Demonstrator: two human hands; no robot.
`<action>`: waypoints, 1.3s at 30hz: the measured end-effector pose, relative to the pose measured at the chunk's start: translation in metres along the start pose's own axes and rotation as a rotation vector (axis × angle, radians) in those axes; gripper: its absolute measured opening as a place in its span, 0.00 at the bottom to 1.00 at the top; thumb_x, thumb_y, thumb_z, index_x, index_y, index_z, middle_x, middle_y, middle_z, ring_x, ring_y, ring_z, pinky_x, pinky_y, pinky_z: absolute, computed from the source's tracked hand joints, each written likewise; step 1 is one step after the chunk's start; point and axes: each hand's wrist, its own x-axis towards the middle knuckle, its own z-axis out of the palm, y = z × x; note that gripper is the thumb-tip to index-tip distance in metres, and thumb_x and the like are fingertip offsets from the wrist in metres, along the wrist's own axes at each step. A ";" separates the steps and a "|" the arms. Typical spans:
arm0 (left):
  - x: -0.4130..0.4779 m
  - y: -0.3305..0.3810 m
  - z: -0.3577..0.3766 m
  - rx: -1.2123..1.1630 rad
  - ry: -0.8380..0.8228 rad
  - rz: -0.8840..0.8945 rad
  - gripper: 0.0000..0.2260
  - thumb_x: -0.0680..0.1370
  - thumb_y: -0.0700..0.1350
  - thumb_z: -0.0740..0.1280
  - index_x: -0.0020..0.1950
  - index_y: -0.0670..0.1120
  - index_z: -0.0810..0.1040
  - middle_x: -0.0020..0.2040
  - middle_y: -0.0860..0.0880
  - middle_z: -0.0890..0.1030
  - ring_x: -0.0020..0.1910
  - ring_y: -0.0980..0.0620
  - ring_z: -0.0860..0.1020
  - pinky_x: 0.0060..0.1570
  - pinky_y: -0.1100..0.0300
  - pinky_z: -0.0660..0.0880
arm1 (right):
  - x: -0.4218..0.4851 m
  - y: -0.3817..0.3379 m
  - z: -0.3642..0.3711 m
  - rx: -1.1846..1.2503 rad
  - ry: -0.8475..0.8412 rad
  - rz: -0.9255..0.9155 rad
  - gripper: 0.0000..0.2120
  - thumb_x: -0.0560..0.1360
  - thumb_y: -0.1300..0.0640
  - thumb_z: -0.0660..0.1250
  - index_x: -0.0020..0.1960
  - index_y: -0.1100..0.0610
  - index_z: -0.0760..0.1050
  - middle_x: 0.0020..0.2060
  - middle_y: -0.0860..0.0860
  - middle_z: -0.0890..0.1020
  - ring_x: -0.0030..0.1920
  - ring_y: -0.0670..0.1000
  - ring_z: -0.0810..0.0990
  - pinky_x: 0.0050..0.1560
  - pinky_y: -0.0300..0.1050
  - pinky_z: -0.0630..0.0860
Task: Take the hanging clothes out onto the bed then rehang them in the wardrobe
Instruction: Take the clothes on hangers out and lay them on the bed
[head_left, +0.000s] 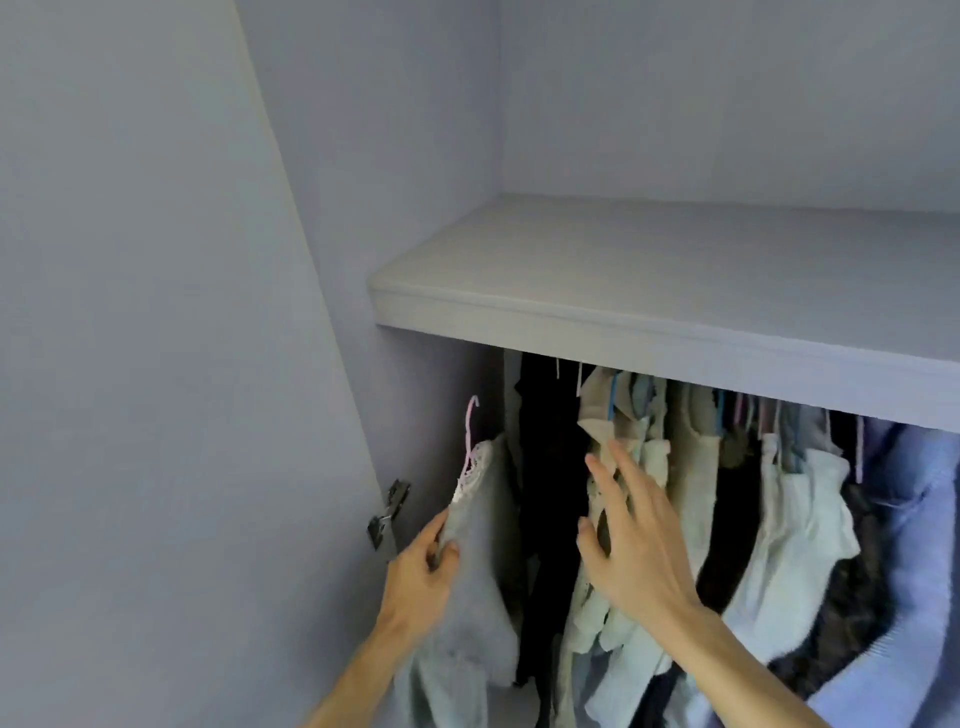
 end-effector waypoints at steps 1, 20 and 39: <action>-0.016 -0.004 -0.008 0.037 -0.017 -0.004 0.20 0.81 0.46 0.66 0.69 0.65 0.72 0.30 0.57 0.69 0.27 0.59 0.63 0.31 0.67 0.66 | -0.013 -0.006 0.011 0.098 -0.119 0.055 0.32 0.76 0.51 0.68 0.77 0.54 0.62 0.78 0.50 0.58 0.75 0.53 0.63 0.69 0.55 0.71; -0.471 -0.060 -0.047 0.269 0.351 -0.695 0.12 0.78 0.53 0.68 0.61 0.61 0.79 0.35 0.59 0.78 0.35 0.67 0.75 0.37 0.71 0.68 | -0.232 -0.237 0.054 0.703 -1.171 -0.704 0.13 0.82 0.44 0.54 0.50 0.50 0.72 0.46 0.50 0.74 0.47 0.53 0.76 0.48 0.49 0.73; -0.744 0.001 0.050 -0.061 1.216 -1.024 0.05 0.78 0.47 0.68 0.44 0.49 0.79 0.35 0.53 0.79 0.38 0.56 0.74 0.40 0.65 0.67 | -0.484 -0.329 -0.151 0.880 -1.203 -1.618 0.20 0.74 0.30 0.55 0.49 0.44 0.76 0.43 0.38 0.73 0.42 0.41 0.74 0.43 0.39 0.72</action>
